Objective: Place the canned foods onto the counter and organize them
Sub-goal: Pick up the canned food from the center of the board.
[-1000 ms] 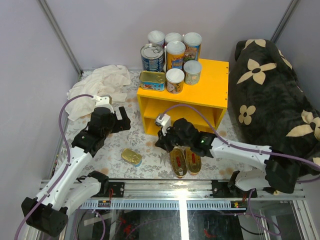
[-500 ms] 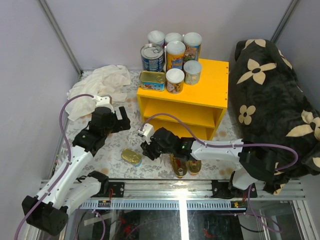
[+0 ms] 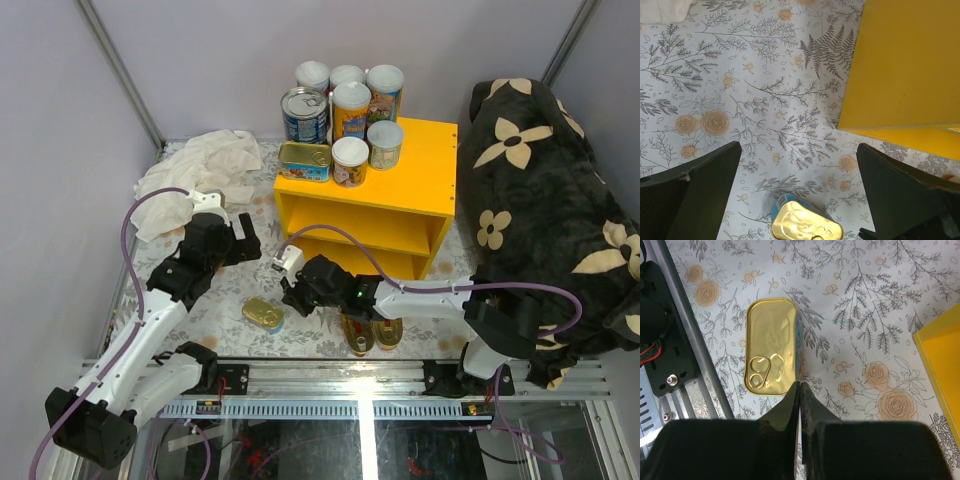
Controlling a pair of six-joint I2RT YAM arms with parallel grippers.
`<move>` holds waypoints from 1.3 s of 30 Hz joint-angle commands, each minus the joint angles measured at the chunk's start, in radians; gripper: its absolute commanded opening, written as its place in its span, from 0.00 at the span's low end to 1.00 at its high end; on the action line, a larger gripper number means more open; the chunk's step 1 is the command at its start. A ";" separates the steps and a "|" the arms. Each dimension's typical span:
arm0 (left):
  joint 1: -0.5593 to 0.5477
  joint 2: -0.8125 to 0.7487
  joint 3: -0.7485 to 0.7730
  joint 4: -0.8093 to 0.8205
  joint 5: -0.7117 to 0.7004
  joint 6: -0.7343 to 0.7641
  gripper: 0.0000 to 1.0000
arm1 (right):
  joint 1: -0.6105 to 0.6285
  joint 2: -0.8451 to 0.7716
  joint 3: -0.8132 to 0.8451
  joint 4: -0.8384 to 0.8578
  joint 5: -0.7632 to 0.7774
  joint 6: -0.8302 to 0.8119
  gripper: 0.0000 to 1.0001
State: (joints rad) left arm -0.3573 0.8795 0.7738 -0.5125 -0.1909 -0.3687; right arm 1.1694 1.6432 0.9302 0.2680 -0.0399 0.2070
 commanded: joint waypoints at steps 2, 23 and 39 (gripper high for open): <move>0.008 0.003 0.022 0.018 -0.022 0.009 1.00 | 0.006 -0.032 -0.014 0.081 0.103 0.014 0.00; 0.007 -0.003 0.022 0.017 -0.006 0.011 1.00 | 0.052 -0.038 -0.079 0.145 -0.101 -0.062 1.00; 0.007 -0.004 0.021 0.019 -0.007 0.005 1.00 | 0.071 0.151 0.043 0.214 -0.030 -0.086 0.98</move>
State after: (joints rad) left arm -0.3573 0.8761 0.7738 -0.5133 -0.1909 -0.3687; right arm 1.2324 1.7771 0.9501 0.3668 -0.1390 0.1303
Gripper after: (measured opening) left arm 0.997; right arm 0.995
